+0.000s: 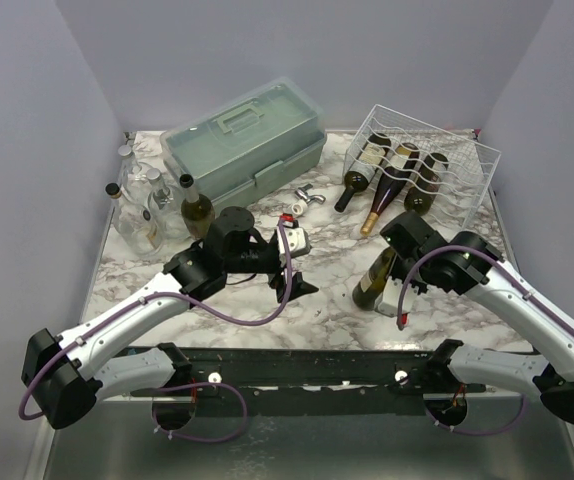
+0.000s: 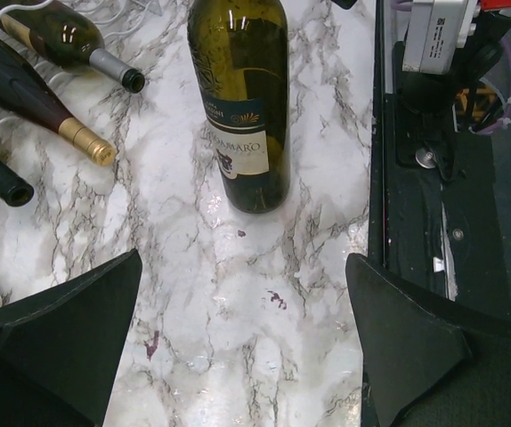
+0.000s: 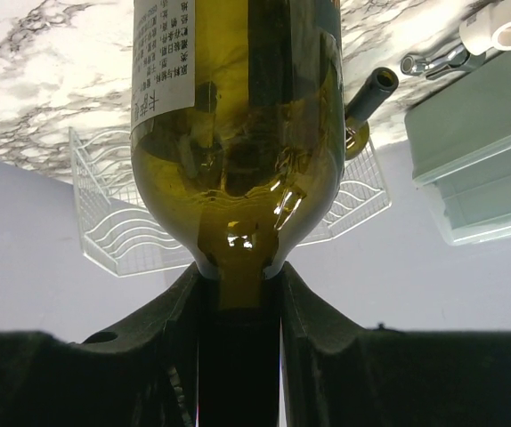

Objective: Take the wine bottle off the wine rack
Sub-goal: Place the wine bottle at the center of the board.

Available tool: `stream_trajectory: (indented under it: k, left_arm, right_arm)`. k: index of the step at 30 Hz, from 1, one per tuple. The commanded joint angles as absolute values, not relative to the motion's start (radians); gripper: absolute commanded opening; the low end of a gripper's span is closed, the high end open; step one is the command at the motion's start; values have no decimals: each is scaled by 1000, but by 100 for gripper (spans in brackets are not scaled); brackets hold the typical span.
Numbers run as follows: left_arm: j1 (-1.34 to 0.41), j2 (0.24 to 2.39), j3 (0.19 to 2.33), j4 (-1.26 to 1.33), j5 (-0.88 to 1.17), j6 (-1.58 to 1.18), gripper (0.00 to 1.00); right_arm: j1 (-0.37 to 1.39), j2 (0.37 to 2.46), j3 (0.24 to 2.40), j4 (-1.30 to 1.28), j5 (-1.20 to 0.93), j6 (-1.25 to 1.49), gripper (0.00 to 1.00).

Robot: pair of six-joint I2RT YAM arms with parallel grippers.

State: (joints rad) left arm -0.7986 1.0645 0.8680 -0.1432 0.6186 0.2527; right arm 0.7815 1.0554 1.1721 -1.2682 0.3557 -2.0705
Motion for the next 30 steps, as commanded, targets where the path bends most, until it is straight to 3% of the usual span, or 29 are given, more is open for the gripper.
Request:
stream_trajectory:
  k: [1,4,9,13,20,26,30]
  left_arm:
    - [-802,1083,860,-128,664,260,99]
    - [-815,1103,820,-30,679,212,99]
    - [-904,1181,682,386,598,117,99]
    - [-971,1346,755,468,440,56,99]
    - [-1042,1598,793,827,261,-78,99]
    - [-1078,1743,763,1144,214,-86,99]
    - [-1094,1802,794,1189,190,-74,99]
  right_arm:
    - [797,1064,1192,-1232,390,-2391,2]
    - [799,1062,1189,-1240,370,-2383,2]
    - [801,1063,1192,-1238,347,-2383,3]
    - [802,1063,1194,-1218,333,-2398,3]
    - [805,1055,1192,-1205,323,-2395,3]
    - [807,1040,1172,-1194,310,-2377,3]
    - [807,1038,1175,-1195,307,-2364,3]
